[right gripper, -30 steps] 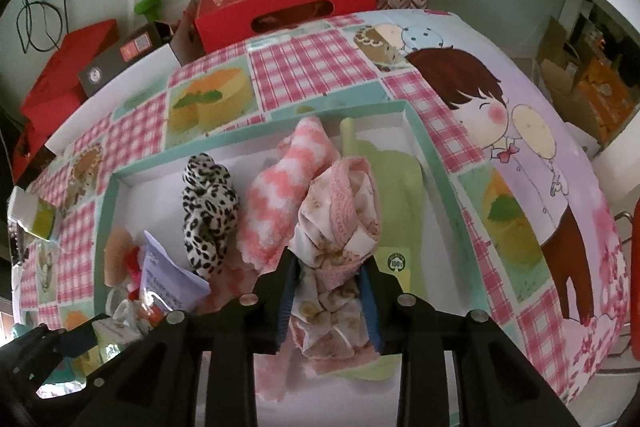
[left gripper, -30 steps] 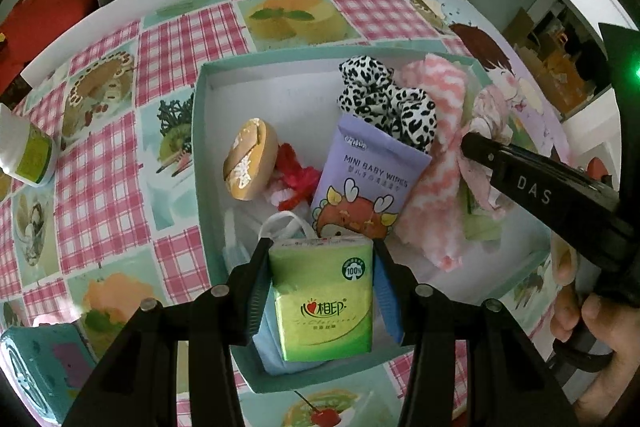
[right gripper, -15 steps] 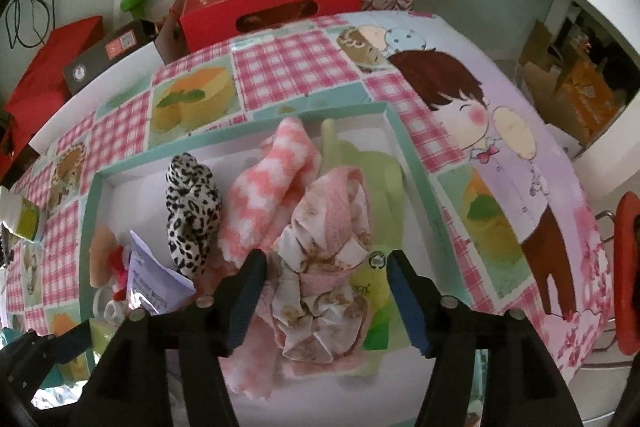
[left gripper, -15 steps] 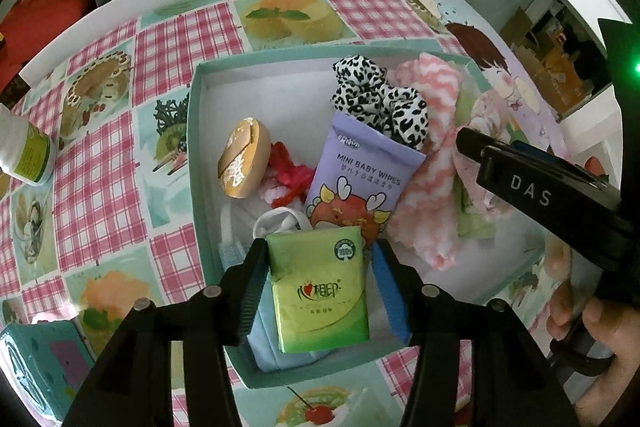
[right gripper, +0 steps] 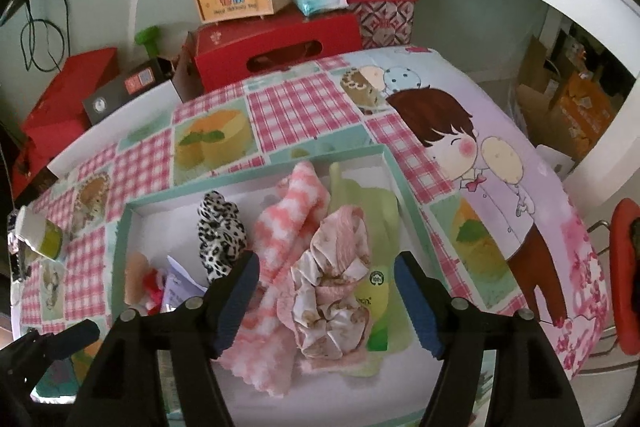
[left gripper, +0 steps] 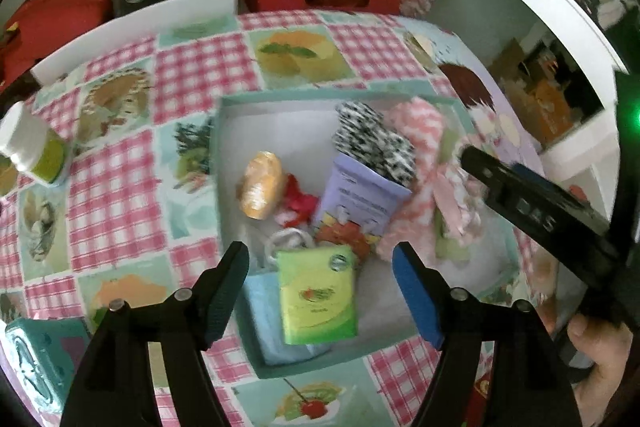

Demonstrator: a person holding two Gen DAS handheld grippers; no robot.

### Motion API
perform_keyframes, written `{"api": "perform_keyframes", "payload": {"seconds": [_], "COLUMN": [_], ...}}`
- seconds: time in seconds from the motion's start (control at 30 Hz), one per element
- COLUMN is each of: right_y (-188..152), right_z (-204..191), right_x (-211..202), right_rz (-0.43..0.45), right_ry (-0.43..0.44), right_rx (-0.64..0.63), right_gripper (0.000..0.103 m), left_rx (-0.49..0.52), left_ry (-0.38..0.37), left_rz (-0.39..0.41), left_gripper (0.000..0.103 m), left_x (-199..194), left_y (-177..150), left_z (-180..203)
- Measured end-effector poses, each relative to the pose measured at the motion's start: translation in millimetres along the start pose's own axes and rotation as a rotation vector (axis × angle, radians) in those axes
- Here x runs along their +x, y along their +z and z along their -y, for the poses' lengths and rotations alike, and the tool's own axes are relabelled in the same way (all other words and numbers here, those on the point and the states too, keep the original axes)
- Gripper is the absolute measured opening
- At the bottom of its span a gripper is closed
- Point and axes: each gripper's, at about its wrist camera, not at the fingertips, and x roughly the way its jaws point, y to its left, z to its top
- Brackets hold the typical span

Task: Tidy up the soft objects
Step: 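Withdraw both grippers from the tray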

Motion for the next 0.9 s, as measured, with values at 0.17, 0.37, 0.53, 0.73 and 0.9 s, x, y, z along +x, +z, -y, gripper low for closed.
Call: {"api": "perform_keyframes", "payload": {"seconds": [0.17,0.37,0.53,0.73,0.9], "right_y": [-0.3,-3.4,-8.7,-12.1,-11.7], "right_z": [-4.3,-18.7,-37.2,-46.9,-47.2], "right_x": [-1.2,4.3,11.5,12.1,13.3], "right_rz": [-0.001,-0.020,-0.043,-0.045,-0.044], "right_ry": [0.002,0.009,0.007,0.002,-0.008], "right_rx": [-0.013,-0.057,-0.125,-0.160,-0.161], "right_gripper": [0.074,0.074,0.077,0.080,0.086], "left_rx": [-0.089,-0.169,-0.181,-0.192,-0.221], "left_ry": [0.059,0.126,0.168,0.189,0.190], "left_rz": [0.048,0.049,0.026,0.016,0.023], "left_gripper": [0.079,0.088,0.088,0.089,0.089], "left_x": [-8.6,-1.2,9.8,13.8,13.3], "left_y": [6.0,7.0,4.8,3.3,3.2], "left_z": [-27.2,-55.7,-62.8,-67.5,-74.8]}}
